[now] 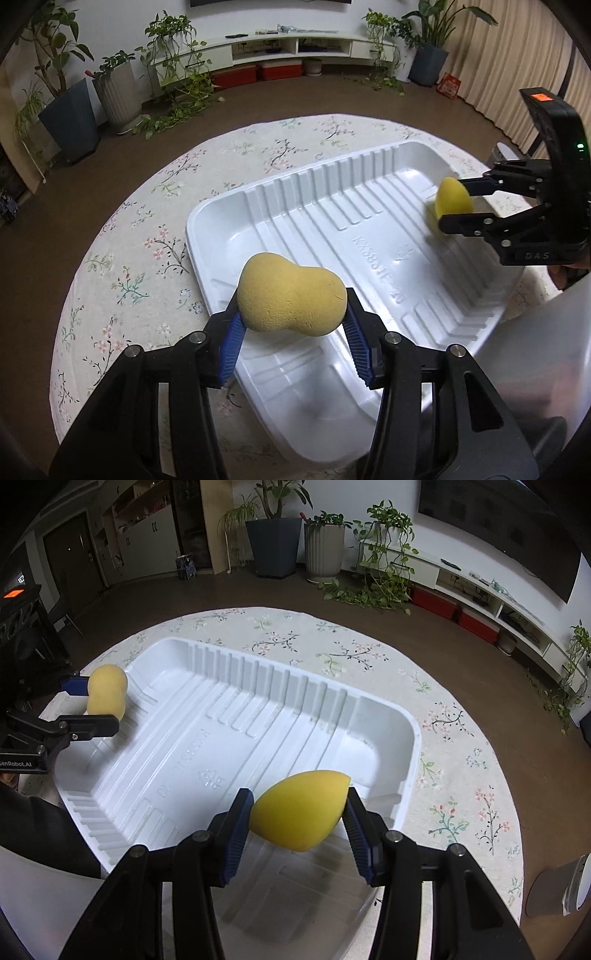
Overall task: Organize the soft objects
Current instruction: 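Lower both sponges into the white tray and open both tools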
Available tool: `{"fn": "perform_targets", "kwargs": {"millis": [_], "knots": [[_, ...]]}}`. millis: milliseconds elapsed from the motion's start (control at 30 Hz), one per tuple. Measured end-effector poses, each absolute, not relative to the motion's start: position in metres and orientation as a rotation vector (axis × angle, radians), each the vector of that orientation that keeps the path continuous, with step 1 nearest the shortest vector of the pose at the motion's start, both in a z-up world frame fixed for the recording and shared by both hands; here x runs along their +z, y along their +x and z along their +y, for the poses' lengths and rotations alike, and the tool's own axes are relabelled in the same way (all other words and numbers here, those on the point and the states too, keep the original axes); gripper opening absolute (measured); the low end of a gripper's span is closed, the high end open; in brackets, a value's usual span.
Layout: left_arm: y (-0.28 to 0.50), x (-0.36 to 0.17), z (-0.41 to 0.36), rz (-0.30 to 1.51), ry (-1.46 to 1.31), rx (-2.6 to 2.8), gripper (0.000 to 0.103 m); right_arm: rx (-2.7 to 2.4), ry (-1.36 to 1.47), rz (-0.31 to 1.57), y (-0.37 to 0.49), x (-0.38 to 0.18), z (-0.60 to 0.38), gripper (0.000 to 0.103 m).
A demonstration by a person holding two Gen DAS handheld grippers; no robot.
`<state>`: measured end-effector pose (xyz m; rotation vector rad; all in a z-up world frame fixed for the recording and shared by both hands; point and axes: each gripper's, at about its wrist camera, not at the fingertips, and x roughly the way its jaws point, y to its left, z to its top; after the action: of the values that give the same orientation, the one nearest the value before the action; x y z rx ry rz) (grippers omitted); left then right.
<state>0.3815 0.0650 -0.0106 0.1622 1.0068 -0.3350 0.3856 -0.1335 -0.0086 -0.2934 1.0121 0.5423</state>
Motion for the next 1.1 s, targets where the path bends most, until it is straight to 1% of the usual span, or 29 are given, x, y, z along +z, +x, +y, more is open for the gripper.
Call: {"fn": "perform_targets", "kwargs": {"millis": [233, 333, 500, 567, 600, 667, 700, 733, 933, 1100], "knots": [[0.386, -0.022, 0.057, 1.017, 0.209, -0.331, 0.051, 0.547, -0.307, 1.004, 0.388, -0.013, -0.130, 0.054], [0.388, -0.023, 0.056, 1.022, 0.202, -0.330, 0.053, 0.542, -0.310, 1.005, 0.388, -0.013, -0.129, 0.057], [0.389, -0.023, 0.057, 1.024, 0.192, -0.331, 0.054, 0.536, -0.327, 1.016, 0.385, -0.018, -0.128, 0.057], [0.390, -0.022, 0.058, 1.019, 0.183, -0.336, 0.057, 0.530, -0.318, 1.021, 0.385, -0.020, -0.130, 0.059], [0.390, -0.021, 0.059, 1.013, 0.172, -0.332, 0.058, 0.533, -0.309, 1.022, 0.385, -0.020, -0.131, 0.060], [0.390, -0.016, 0.064, 0.989, 0.136, -0.333, 0.065, 0.532, -0.295, 1.005, 0.383, -0.015, -0.132, 0.065], [0.390, -0.014, 0.067, 0.983, 0.125, -0.333, 0.066, 0.535, -0.287, 0.993, 0.381, -0.012, -0.133, 0.070], [0.391, -0.012, 0.069, 0.977, 0.115, -0.329, 0.067, 0.535, -0.282, 0.984, 0.381, -0.009, -0.134, 0.072], [0.390, -0.007, 0.069, 0.961, 0.114, -0.325, 0.067, 0.532, -0.275, 0.957, 0.377, 0.000, -0.135, 0.072], [0.388, 0.007, 0.080, 0.912, 0.073, -0.303, 0.067, 0.524, -0.271, 0.936, 0.376, 0.006, -0.139, 0.072]]}}
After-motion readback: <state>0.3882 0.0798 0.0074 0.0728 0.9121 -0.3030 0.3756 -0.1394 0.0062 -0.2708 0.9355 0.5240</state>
